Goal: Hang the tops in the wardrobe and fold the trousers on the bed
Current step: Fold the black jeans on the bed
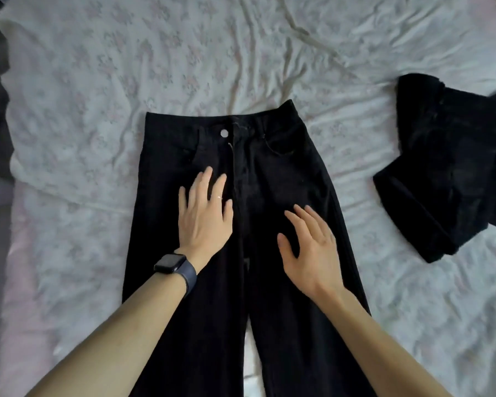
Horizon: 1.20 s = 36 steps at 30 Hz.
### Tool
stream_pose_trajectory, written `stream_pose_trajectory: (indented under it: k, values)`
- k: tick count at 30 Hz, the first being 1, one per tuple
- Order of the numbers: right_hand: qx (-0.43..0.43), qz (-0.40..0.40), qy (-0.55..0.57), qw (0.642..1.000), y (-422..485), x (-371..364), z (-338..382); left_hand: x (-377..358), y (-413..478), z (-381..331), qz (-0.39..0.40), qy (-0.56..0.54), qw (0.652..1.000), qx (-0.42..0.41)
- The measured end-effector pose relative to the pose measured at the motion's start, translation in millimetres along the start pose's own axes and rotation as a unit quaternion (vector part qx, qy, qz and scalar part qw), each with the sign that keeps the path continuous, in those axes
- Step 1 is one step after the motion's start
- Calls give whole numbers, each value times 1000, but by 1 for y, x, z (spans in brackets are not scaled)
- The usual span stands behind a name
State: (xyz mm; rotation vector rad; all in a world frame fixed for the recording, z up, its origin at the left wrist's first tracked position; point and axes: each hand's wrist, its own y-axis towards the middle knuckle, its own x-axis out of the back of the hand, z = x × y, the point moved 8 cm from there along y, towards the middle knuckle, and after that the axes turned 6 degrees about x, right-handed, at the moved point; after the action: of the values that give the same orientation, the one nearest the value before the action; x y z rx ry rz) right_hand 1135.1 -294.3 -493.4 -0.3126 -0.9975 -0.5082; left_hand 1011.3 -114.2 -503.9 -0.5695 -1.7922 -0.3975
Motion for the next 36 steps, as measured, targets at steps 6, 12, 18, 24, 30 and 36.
stream_pose_trajectory:
  k: [6, 12, 18, 24, 30, 36]
  values:
    - [-294, 42, 61, 953, -239, 40, -76, 9, -220, -34, 69, -41, 991, 105]
    - [-306, 64, 59, 948, -235, 54, -104, 2, -267, -43, 168, -38, 942, 289]
    - [-230, 126, 1, 965, -177, 49, -134, -6, -232, -34, 152, 110, 961, 202]
    - [-266, 20, 109, 958, -233, 46, -144, -8, -260, -44, 146, 79, 961, 221]
    - [-232, 126, 176, 948, -348, 36, -143, -10, -411, -63, 143, -18, 949, 282]
    - [-270, 203, 227, 913, -449, 15, -167, -74, -559, -73, 220, -251, 840, 429]
